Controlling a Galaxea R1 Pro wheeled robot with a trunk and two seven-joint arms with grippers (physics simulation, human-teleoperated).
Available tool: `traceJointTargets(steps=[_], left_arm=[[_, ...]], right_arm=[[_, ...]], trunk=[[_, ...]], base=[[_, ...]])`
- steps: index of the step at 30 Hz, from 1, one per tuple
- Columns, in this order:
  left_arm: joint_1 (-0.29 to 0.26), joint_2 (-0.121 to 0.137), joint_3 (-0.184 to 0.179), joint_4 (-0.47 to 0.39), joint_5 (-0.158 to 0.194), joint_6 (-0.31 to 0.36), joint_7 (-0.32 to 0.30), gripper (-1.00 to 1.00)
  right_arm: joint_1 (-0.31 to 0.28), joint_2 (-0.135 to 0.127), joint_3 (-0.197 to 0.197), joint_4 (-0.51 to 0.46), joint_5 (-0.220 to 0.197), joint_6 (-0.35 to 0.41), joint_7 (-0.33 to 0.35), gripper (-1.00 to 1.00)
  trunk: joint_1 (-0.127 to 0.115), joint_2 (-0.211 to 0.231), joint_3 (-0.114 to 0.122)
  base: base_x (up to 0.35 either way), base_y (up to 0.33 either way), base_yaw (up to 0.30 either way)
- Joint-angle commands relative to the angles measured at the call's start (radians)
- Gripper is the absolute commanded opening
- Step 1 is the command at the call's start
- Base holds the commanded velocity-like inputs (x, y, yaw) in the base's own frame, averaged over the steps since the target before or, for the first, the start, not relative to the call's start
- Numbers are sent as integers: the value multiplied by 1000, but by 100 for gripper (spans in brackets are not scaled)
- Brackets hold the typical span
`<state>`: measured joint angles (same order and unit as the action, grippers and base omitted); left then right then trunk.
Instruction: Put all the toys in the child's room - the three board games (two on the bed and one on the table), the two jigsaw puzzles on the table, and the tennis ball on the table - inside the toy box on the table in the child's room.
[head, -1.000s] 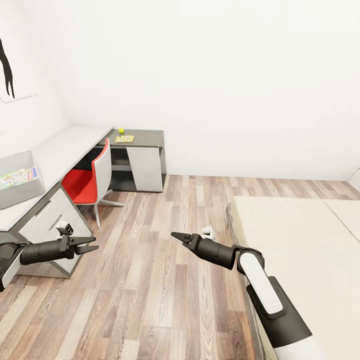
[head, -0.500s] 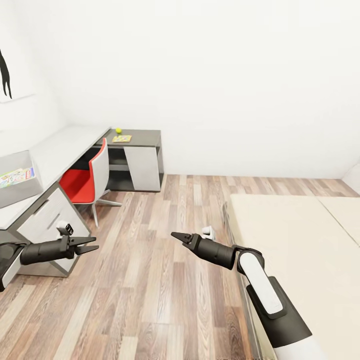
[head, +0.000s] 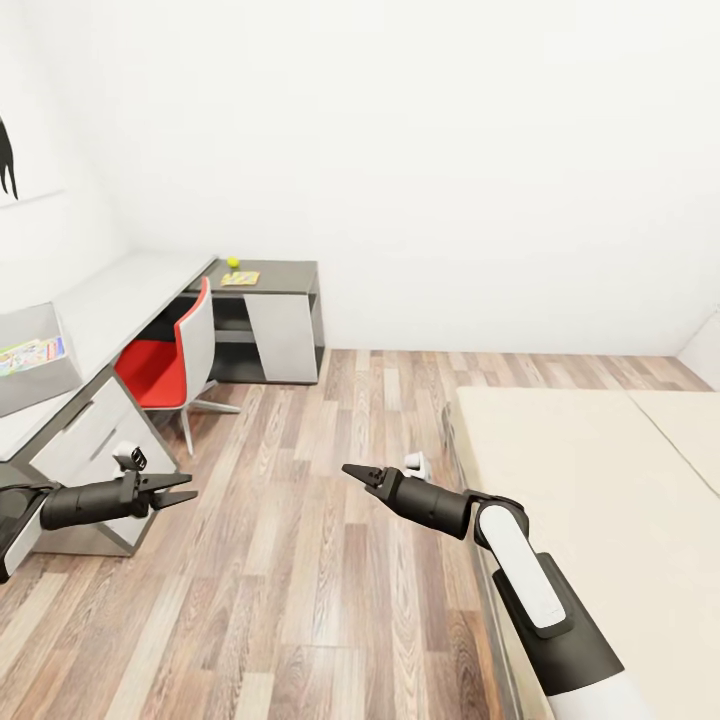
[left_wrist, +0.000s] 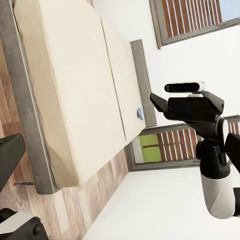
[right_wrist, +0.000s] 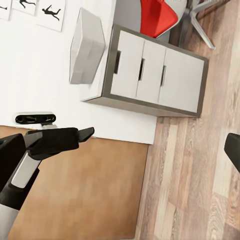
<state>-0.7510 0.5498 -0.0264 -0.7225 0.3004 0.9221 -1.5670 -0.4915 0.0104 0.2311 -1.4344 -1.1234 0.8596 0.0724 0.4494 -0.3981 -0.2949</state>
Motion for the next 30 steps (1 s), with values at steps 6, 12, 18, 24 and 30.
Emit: traceJointTargets(steps=[6,12,18,24,30], left_arm=[[-1,1,-3,0,2,11,-4,100],[-1,1,-3,0,2,11,-4,100],[-1,1,-3,0,2,11,-4,100],[-1,1,-3,0,2,11,-4,100],[-1,1,-3,0,2,11,-4,100]], right_arm=[[-1,1,-1,0,8,4,7,100],[-1,1,-1,0,8,5,7,100],[-1,1,-1,1,8,5,7,100],[-1,1,-1,1,8,5,7,100],[-1,0,-2,0,8,4,7,100]], trunk=[[1,-2,0],[1,-2,1],[1,-2,1],[1,-2,1],[1,-2,1]], base=[[-1,0,-72],[0,-34,-16],[0,-103,-3],[0,-28,-1],[0,-7,0]])
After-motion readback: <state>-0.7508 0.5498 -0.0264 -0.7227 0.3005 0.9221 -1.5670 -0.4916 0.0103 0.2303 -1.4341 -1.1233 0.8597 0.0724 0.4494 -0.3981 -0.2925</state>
